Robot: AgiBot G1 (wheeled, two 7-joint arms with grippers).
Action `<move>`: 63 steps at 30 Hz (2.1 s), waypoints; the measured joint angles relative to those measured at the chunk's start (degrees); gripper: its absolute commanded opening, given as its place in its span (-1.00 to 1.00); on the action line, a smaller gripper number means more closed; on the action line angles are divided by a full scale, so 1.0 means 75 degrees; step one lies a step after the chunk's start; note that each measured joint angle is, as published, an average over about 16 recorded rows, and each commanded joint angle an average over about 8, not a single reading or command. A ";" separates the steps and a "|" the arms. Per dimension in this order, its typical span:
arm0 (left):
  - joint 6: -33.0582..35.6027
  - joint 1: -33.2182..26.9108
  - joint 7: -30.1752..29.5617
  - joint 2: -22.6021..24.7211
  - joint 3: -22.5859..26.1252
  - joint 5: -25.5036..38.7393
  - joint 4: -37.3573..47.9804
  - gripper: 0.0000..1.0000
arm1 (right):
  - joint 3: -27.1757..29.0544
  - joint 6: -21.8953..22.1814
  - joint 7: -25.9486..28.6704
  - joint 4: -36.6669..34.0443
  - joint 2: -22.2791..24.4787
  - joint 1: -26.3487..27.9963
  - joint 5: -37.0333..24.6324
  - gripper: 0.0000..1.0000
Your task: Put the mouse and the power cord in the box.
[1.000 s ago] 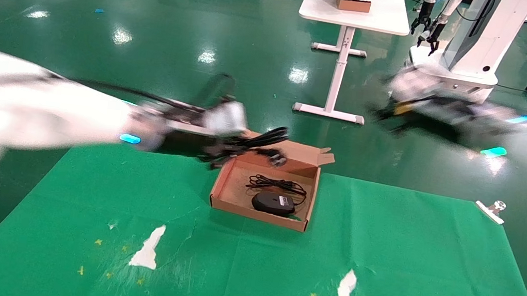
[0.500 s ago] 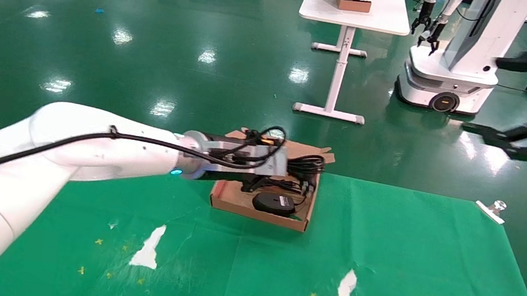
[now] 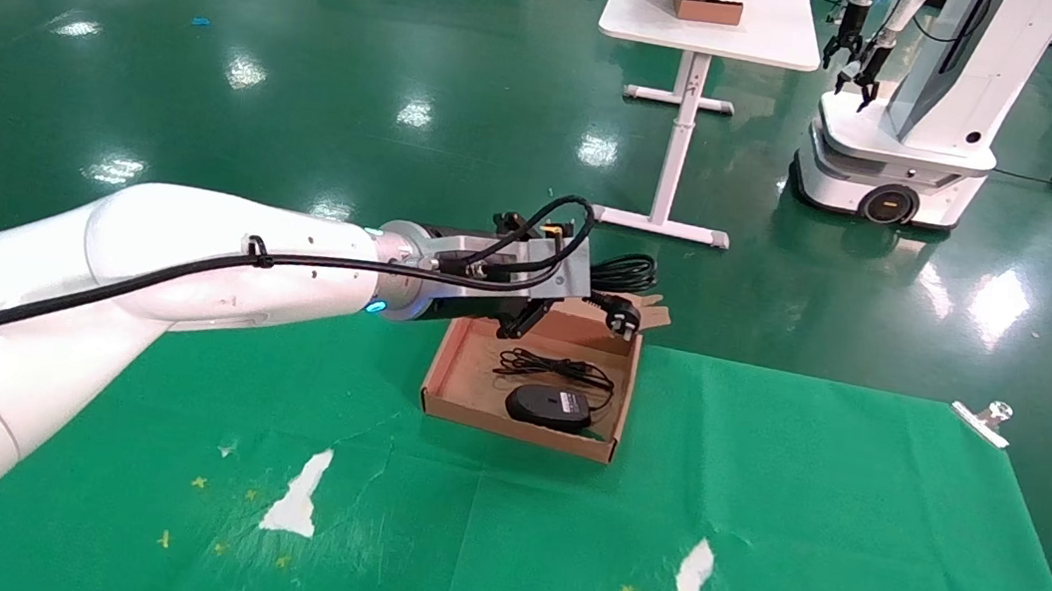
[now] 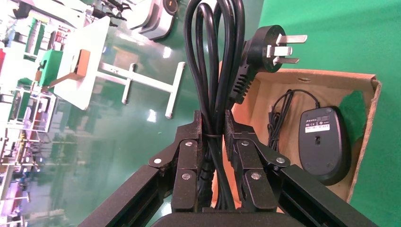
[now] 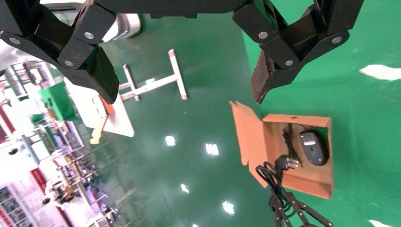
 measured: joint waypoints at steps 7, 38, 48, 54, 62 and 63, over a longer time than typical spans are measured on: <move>0.0040 0.0111 -0.0199 -0.0149 0.0015 -0.0210 -0.0210 1.00 | -0.0008 -0.0068 0.0162 0.0279 0.0117 -0.0045 0.0049 1.00; 0.3325 0.2599 -0.1228 -0.2935 -0.3180 -0.2954 -0.2841 1.00 | 0.0858 0.0213 0.2245 0.3331 0.0061 -0.3436 0.2284 1.00; 0.4475 0.3469 -0.1587 -0.3907 -0.4298 -0.3909 -0.3757 1.00 | 0.1197 0.0315 0.3033 0.4471 0.0029 -0.4758 0.3150 1.00; 0.5167 0.3992 -0.1803 -0.4492 -0.4970 -0.4483 -0.4308 1.00 | 0.1400 0.0376 0.3507 0.5156 0.0009 -0.5552 0.3671 1.00; 0.6073 0.4677 -0.2085 -0.5258 -0.5852 -0.5236 -0.5029 1.00 | 0.1672 0.0458 0.4140 0.6070 -0.0017 -0.6612 0.4365 1.00; 0.6170 0.4750 -0.2115 -0.5340 -0.5945 -0.5316 -0.5106 1.00 | 0.1706 0.0469 0.4220 0.6186 -0.0020 -0.6746 0.4453 1.00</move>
